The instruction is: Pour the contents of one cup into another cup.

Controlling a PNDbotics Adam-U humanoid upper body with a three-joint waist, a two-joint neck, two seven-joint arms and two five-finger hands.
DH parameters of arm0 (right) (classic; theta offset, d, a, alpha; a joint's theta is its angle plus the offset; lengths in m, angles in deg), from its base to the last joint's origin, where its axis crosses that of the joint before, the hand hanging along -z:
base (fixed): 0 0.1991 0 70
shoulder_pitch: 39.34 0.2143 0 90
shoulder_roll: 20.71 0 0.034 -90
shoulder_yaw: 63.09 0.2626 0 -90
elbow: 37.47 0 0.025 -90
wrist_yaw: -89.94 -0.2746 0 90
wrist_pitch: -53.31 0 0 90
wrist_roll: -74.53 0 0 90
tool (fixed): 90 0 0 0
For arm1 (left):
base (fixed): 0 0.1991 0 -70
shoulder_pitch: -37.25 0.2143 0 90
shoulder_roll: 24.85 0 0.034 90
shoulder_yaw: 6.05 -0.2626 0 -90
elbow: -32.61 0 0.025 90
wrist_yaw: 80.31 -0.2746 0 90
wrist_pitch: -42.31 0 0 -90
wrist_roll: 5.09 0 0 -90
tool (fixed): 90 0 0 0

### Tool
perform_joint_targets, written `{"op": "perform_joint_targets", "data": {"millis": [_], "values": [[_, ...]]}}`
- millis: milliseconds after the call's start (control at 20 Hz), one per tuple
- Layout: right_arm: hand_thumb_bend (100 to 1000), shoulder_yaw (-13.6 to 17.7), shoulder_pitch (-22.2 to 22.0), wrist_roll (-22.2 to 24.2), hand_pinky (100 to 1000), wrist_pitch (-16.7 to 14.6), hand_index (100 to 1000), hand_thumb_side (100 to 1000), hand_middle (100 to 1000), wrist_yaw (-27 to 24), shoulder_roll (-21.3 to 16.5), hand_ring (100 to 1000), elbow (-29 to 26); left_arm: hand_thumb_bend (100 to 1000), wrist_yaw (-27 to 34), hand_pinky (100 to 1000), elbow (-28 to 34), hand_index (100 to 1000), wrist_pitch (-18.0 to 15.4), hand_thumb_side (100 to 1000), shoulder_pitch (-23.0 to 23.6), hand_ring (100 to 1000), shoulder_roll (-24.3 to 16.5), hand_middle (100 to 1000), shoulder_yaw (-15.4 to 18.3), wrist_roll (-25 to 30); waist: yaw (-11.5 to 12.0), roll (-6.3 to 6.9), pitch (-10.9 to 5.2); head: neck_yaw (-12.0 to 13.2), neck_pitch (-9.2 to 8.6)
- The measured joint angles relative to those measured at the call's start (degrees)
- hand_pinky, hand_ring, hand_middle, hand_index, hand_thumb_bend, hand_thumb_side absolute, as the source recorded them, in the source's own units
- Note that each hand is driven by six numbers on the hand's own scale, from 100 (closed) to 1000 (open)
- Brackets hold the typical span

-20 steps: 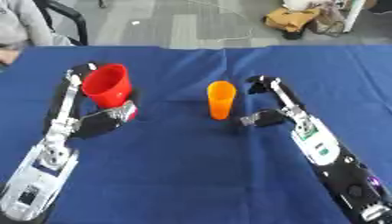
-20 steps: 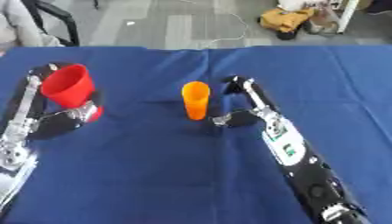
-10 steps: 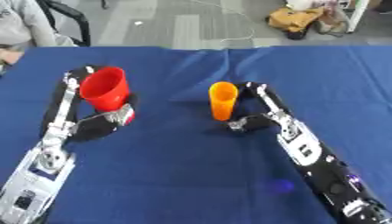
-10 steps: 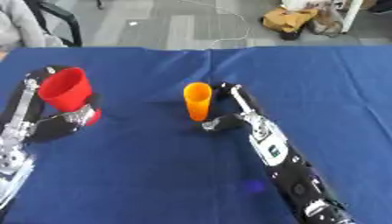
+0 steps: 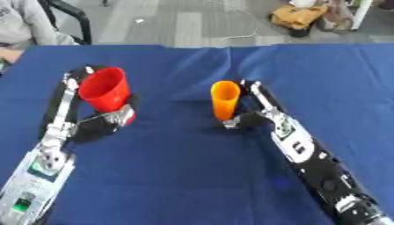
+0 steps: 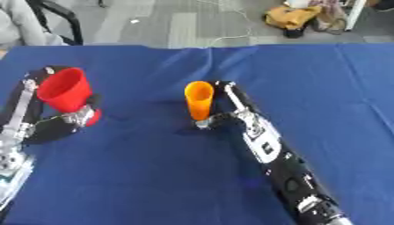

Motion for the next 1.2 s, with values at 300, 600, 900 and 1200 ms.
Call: {"op": "perform_joint_targets", "data": {"millis": [300, 600, 900, 1200], "values": [[935, 0.3, 0.7, -1.1, 755, 0.1, 787, 318, 515, 0.1, 0.6, 659, 0.6, 279, 0.0, 214, 0.0, 690, 0.0, 255, -0.4, 306, 0.0, 428, 0.0, 0.1, 0.3, 0.00, 0.32, 0.0, -0.05], [924, 0.3, 1.7, -2.3, 734, 0.1, 758, 309, 487, 0.2, 1.5, 624, 0.8, 277, 0.0, 214, 0.0, 690, -0.2, 257, -0.4, 306, 0.3, 428, 0.0, 0.2, 0.4, 0.02, 0.60, -0.1, -0.09], [912, 0.3, 2.2, -3.7, 711, 0.2, 739, 299, 464, 0.7, 2.3, 586, 1.3, 272, 0.0, 215, 0.0, 690, -0.3, 262, -0.5, 305, 0.5, 428, -0.1, 0.3, 0.6, 0.06, 0.70, -0.5, -0.21], [850, 0.3, 2.2, -5.0, 679, 0.0, 690, 246, 408, 1.3, 2.4, 527, 1.7, 265, 0.0, 215, 0.0, 690, -0.3, 265, -0.5, 303, 0.5, 428, -0.3, 0.3, 0.7, 0.05, 0.96, -0.5, -0.45]]}}
